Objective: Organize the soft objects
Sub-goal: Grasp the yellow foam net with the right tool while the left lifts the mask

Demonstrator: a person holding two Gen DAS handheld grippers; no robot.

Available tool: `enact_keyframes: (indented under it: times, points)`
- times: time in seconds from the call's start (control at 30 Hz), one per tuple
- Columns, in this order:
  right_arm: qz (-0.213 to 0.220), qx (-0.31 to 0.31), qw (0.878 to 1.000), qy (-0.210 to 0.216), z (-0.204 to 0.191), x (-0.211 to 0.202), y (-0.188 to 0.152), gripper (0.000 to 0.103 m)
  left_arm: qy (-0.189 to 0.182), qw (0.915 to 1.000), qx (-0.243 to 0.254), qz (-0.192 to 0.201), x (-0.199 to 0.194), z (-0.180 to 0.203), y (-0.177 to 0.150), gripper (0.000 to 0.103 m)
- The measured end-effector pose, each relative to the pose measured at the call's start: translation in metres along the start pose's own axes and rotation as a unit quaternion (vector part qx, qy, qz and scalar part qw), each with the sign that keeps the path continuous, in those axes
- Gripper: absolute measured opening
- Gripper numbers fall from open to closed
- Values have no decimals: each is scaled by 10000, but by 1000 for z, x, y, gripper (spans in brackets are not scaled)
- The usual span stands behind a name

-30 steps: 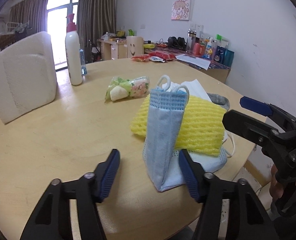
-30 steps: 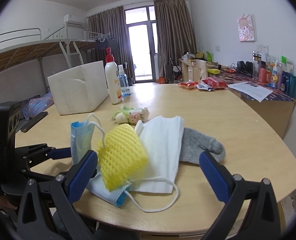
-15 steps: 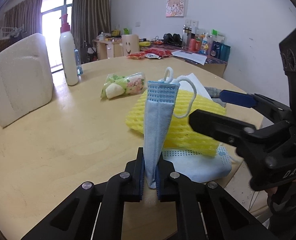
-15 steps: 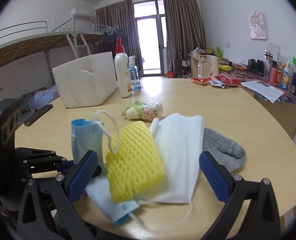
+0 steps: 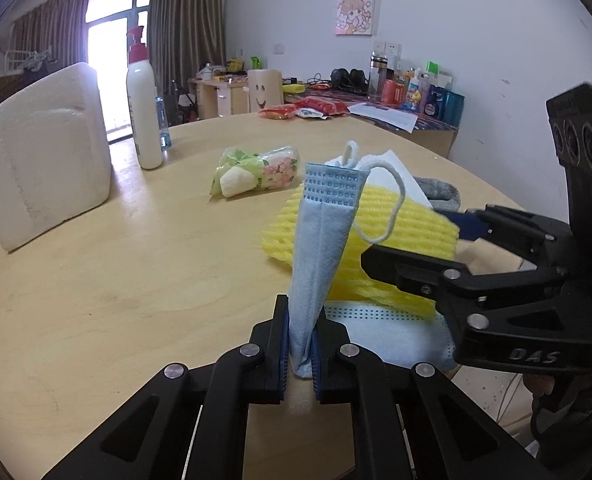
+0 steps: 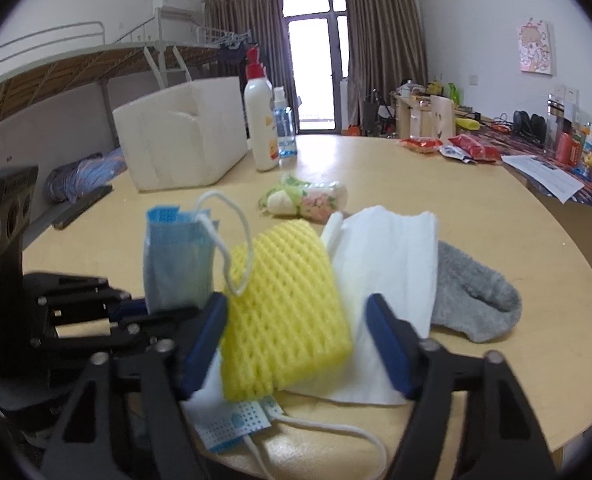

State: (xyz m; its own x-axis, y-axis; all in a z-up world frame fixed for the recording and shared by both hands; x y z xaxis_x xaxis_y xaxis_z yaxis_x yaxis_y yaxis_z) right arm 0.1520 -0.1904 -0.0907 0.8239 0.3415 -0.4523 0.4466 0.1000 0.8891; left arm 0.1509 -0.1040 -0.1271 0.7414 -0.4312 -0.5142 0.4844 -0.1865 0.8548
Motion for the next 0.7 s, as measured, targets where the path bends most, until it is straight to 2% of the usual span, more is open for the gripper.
enact_keyframes:
  times: [0.03,0.13,0.17,0.27,0.3,0.7]
  points:
    - [-27,-33,10000,-23,-1,1,-1,63,0,10000,-5,3,-1,-1,0,10]
    - [-84,-68,9999,-55,-2,4,-4,60,7,10000,-24,20,-2,-1,1,10]
    - [-80,-76,9999,-44,-2,3,-4,50,19,10000,-24,26,-2,-1,1,10]
    - [-87,-170,9998,-12,-5,1,-4,32,28,10000,-30,30,-2,-1,1,10]
    - [-100,-218,9997,21,-7,0,-5,29,27,10000,-43,26,-2,-1,1,10]
    - [284,62,9996,-2,3,-18,7,19,59,9998,-81,150,-10,-5,4,10]
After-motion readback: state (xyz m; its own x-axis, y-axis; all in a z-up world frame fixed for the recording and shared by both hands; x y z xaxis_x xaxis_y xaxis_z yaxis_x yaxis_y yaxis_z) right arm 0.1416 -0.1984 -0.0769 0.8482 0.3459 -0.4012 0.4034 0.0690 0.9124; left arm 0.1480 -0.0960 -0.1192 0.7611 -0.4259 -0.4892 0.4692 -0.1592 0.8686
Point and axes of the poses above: each gripper's, at about its wrist camera, not at the fingertips, and x roughly the way its jaws point, z to its right, y to its top, the point moved 5 cm from there along x, roughly the way its jaws point, and after that the axes turned 9 degrees about z, right-handed, at the moved point
